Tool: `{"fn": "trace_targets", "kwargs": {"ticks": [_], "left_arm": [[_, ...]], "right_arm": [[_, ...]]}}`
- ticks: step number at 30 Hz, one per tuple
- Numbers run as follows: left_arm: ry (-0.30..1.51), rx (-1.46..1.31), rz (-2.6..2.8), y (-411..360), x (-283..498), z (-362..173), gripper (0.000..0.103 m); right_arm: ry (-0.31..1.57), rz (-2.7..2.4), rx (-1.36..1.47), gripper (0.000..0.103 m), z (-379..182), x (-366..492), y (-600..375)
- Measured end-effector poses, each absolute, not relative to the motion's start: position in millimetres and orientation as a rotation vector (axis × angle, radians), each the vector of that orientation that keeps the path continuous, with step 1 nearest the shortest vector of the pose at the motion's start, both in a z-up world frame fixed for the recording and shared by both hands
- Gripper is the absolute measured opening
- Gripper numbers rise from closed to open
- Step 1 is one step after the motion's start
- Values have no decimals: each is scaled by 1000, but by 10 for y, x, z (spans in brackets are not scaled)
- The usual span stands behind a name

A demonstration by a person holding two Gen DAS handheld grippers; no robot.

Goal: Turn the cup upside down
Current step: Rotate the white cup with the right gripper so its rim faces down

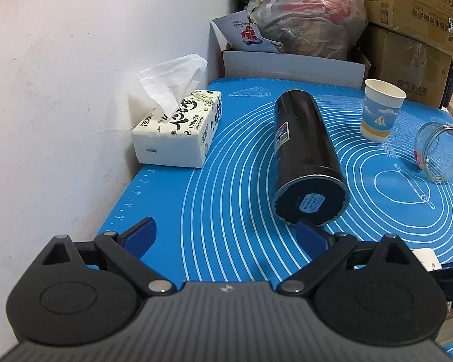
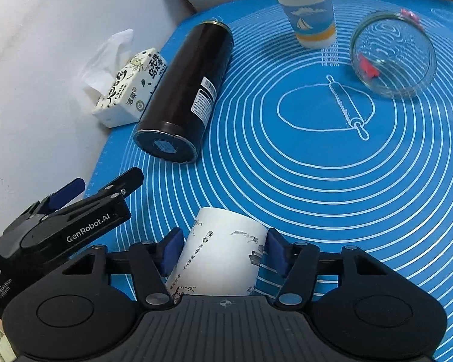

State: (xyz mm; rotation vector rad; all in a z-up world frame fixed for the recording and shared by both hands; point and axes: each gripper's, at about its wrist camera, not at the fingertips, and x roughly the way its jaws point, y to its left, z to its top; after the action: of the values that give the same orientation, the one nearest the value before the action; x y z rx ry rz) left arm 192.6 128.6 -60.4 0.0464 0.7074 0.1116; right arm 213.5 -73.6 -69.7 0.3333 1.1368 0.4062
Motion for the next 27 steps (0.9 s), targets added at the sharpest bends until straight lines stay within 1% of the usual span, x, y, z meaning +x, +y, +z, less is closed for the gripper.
{"fn": "trace_targets", "kwargs": {"ticks": [2,5,7,10,14,19,22,27], "left_arm": [[705,44,112,1287,1914,-586,98],[697,42,111,1271,1878,-546,98],[690,39,107,1247,1846,-520,98],[684,35,95,1192,1792,-497,98],[678,38,79,1090,1714,-492,98],[678,37,67,1004,1649,-507,98],[675,32,63,974,1618,-507,98],[677,26,59,948,1580,-506,98]], "right_arm": [[1118,402,324,56,-662,2097,-741],[1032,365,268,56,-523,1982,-766],[942,325,219,56,-388,1864,-806],[746,212,75,57,-247,1574,-813],[590,103,-57,57,-356,1286,-819],[478,13,-137,57,-617,1215,-906],[405,-18,-192,57,-681,1167,-904],[392,-18,-219,58,-762,1160,-907]]}}
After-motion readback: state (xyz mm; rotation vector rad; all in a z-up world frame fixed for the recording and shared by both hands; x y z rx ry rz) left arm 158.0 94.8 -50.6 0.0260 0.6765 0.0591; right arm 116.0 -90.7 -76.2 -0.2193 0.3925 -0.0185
